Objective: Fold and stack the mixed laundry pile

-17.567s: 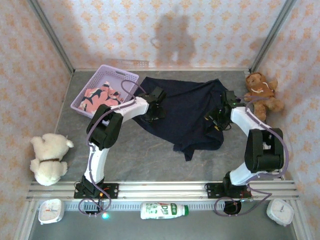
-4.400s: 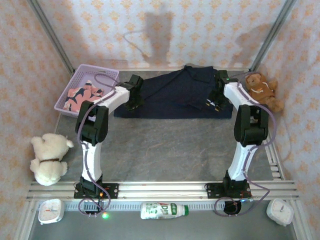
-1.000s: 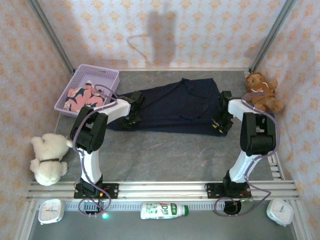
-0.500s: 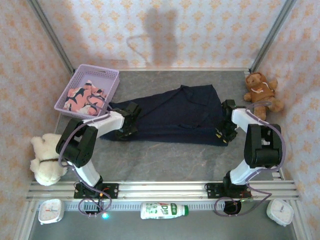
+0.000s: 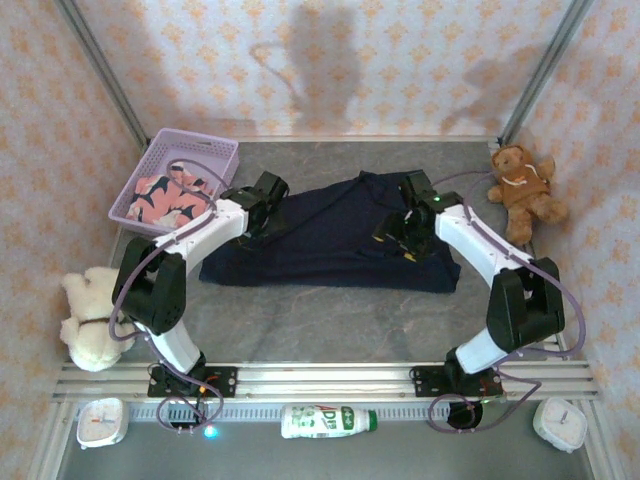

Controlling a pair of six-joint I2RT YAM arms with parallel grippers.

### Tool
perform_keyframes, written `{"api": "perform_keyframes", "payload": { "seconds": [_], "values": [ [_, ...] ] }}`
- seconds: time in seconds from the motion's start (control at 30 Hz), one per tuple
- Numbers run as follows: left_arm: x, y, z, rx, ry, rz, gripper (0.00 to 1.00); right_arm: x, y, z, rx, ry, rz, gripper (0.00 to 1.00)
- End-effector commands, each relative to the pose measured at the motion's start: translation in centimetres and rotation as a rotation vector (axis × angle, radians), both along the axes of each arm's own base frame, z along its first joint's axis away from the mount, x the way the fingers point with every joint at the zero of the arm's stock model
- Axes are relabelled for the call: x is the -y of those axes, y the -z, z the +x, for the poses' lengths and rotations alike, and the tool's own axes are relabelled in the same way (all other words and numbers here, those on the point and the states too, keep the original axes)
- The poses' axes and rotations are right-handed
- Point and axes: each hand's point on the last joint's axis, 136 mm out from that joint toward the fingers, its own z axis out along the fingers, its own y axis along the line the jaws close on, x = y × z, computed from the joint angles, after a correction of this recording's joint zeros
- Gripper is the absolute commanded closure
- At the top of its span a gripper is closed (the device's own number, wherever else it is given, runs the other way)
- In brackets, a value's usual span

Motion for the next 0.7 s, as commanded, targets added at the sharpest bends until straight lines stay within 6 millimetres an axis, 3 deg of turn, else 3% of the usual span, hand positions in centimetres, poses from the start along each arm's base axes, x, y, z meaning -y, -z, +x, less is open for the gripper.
{"api": "perform_keyframes", "payload": {
  "seconds": [0.0,0.17,0.23,0.33,0.47,0.67],
  "values": [
    [-0.9,0.1,0.5,-0.007,-0.021,0.03,0.0,-2.0,1.3,0.0,-0.059,0.034,0.069,0.21],
    [-1.4,0.2,-0.1,-0.024,-0.025,0.049,0.0,-2.7,3.2,0.1,-0.109,0.108,0.107,0.27],
    [-1.8,0.4,-0.8,-0.025,-0.034,0.053,0.0,-2.5,3.8,0.5,-0.121,0.137,0.091,0.36],
    [-2.4,0.8,-1.9,-0.035,-0.044,0.062,0.0,-2.2,4.2,1.6,-0.112,0.167,0.062,0.6],
    [-3.1,1.1,-3.1,-0.047,-0.05,0.078,0.0,-2.4,3.7,4.0,-0.069,0.168,0.038,1.0],
    [-3.4,1.0,-3.5,-0.051,-0.048,0.091,0.0,-3.4,1.9,8.1,0.029,0.092,0.008,1.0]
  ]
}}
